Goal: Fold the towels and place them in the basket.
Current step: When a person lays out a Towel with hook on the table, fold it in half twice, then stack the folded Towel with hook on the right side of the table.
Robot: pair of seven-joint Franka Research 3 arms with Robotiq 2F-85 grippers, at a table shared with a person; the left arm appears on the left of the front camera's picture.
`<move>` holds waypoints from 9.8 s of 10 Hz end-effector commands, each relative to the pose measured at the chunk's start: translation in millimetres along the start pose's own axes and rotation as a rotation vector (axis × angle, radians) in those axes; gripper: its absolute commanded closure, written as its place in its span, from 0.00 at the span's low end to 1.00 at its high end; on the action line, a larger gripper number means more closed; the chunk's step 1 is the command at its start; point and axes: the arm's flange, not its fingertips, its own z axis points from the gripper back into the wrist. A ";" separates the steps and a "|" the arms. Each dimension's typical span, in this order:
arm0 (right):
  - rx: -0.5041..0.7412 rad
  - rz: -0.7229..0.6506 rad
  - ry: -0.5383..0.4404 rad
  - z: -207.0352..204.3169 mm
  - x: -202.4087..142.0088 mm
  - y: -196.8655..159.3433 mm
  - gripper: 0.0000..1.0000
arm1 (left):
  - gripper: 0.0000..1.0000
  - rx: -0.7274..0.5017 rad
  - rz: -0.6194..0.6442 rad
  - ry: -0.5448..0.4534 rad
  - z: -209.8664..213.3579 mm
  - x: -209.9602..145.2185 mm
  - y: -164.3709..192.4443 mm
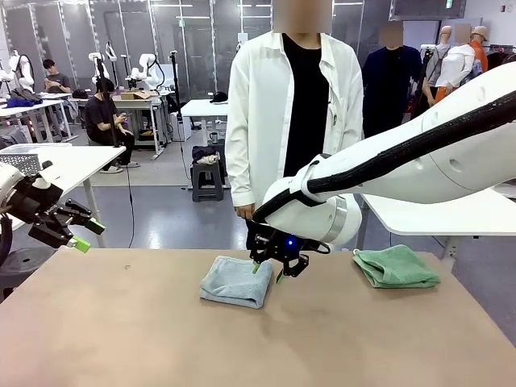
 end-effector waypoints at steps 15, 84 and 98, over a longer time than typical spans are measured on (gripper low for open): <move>-0.006 -0.026 -0.018 -29.1 12.8 -1.5 0.33 | 0.19 0.005 -0.002 0.001 0.7 2.1 -2.6; 0.128 0.406 0.150 166.0 257.6 -321.0 0.95 | 0.19 0.005 -0.002 0.001 0.7 2.1 -2.6; -0.020 0.309 0.014 182.9 252.4 -352.4 0.11 | 0.19 0.005 -0.002 0.001 0.7 2.1 -2.6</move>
